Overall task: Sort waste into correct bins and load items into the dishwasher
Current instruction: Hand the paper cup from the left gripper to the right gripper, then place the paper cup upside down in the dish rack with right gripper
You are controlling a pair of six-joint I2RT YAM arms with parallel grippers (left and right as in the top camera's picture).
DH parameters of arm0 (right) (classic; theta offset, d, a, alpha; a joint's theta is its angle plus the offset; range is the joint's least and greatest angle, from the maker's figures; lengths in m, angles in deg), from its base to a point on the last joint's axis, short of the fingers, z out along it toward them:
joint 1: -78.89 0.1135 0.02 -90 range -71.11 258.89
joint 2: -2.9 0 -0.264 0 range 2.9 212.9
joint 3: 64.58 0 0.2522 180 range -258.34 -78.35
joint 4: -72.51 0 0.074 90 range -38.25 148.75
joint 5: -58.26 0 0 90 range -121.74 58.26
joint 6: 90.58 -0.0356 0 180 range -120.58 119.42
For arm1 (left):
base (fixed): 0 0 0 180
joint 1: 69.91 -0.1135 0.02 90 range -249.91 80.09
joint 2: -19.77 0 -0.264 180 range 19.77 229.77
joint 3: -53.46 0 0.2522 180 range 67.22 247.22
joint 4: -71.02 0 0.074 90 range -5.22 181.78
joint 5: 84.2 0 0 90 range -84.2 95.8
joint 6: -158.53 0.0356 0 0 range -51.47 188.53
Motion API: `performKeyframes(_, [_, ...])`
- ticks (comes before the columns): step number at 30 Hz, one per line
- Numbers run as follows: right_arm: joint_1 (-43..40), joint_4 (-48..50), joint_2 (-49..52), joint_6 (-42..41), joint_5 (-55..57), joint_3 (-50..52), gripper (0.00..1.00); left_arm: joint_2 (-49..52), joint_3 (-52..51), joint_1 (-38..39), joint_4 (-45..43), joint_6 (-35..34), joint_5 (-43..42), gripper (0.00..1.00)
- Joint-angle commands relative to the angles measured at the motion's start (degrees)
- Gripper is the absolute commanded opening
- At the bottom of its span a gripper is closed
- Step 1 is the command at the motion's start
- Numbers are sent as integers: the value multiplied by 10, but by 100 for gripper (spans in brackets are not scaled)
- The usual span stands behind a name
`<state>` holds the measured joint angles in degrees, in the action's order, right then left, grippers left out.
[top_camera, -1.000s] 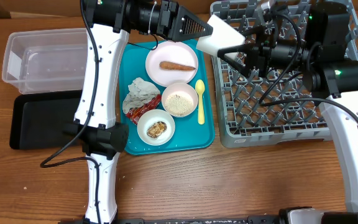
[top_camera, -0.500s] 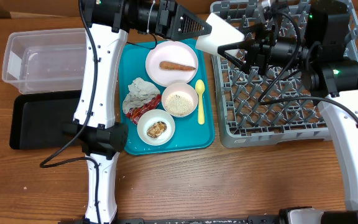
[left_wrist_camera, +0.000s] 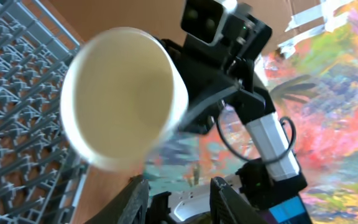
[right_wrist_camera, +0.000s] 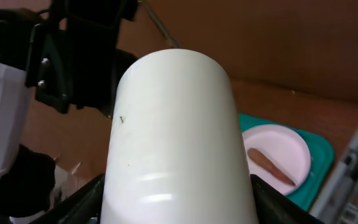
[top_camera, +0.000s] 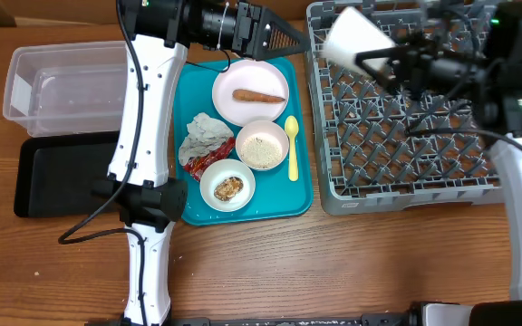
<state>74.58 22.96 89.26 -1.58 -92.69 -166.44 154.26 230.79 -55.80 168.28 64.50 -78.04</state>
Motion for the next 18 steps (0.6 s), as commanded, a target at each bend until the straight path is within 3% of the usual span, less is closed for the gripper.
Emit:
performKeyframes(1, [-37,-35,-17,-7,21,-4,47,-5,8,-11,-9,11,32,37])
performKeyframes(4, [-53,-99,-17,-7,91,-4,46,-5,8,-18,-15,11,82,37])
performKeyframes(8, [-48,-209,-21,-24,229,-20,46,-5,8,-23,-12,11,214,37])
performKeyframes(18, [40,-434,-14,-127,537,-58,46,-5,8,-13,25,11,535,36])
